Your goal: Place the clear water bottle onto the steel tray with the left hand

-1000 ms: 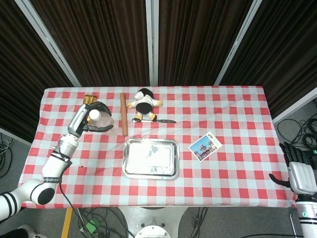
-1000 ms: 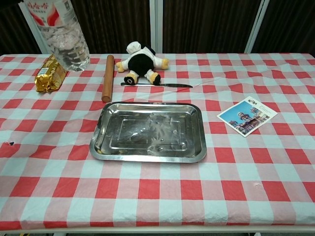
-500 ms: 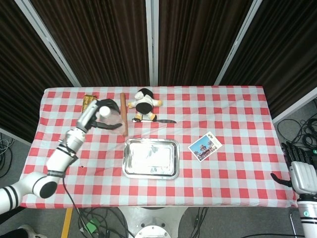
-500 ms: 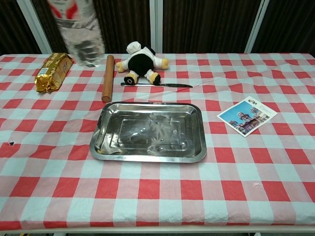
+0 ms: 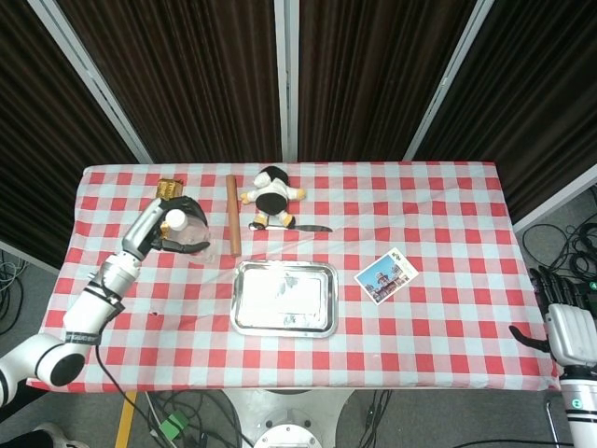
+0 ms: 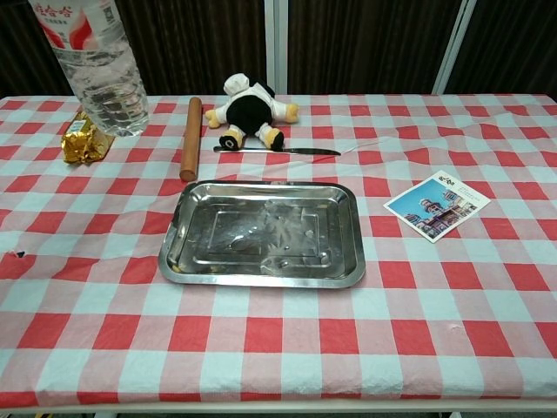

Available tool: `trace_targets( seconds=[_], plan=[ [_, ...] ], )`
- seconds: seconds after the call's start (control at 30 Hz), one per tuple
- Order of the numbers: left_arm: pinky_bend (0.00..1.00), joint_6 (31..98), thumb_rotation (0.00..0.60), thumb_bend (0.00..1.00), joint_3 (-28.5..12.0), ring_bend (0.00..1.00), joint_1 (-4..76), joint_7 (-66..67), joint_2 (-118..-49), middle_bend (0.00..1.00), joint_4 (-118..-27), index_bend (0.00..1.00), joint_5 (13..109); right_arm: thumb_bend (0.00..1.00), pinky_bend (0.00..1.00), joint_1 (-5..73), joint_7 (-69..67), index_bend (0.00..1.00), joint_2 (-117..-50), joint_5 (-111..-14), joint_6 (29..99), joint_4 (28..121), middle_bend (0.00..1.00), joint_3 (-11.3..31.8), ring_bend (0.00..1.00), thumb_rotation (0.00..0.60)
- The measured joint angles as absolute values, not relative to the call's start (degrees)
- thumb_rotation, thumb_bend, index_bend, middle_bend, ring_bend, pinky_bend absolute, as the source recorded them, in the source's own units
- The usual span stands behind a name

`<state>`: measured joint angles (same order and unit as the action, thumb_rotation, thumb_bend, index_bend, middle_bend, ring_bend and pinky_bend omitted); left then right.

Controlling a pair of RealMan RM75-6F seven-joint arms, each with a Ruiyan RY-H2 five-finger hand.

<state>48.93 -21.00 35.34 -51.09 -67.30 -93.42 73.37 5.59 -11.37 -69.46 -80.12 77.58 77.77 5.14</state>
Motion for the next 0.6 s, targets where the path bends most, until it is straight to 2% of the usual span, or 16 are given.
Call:
trace_targets(
  seconds=[0.13,0.23,0.6],
  plan=[
    [0.56,48.79,0.6,0.22,-20.57,0.52,34.49,-51.72,-66.81,0.66,-89.17,0.66,68.97,0.1,0.0,5.72,-11.47,0.06,-69.51,-79.9,77.07,77.42,0.03,5.18,0.0,0.6],
    [0.56,48.97,0.6,0.22,-20.46,0.52,34.55,-52.35,-67.26,0.66,-89.63,0.66,69.09,0.1,0.0,5.75,-10.81,0.06,-69.68,-80.15,77.15,77.47,0.03,4.99,0.0,0.6],
    [0.56,50.11,0.6,0.22,-20.71,0.52,38.68,-50.75,-74.39,0.66,-103.06,0.66,73.37,0.1,0.0,5.6,-10.67,0.06,-70.0,-80.82,77.56,77.26,0.03,4.57,0.0,0.6]
  ],
)
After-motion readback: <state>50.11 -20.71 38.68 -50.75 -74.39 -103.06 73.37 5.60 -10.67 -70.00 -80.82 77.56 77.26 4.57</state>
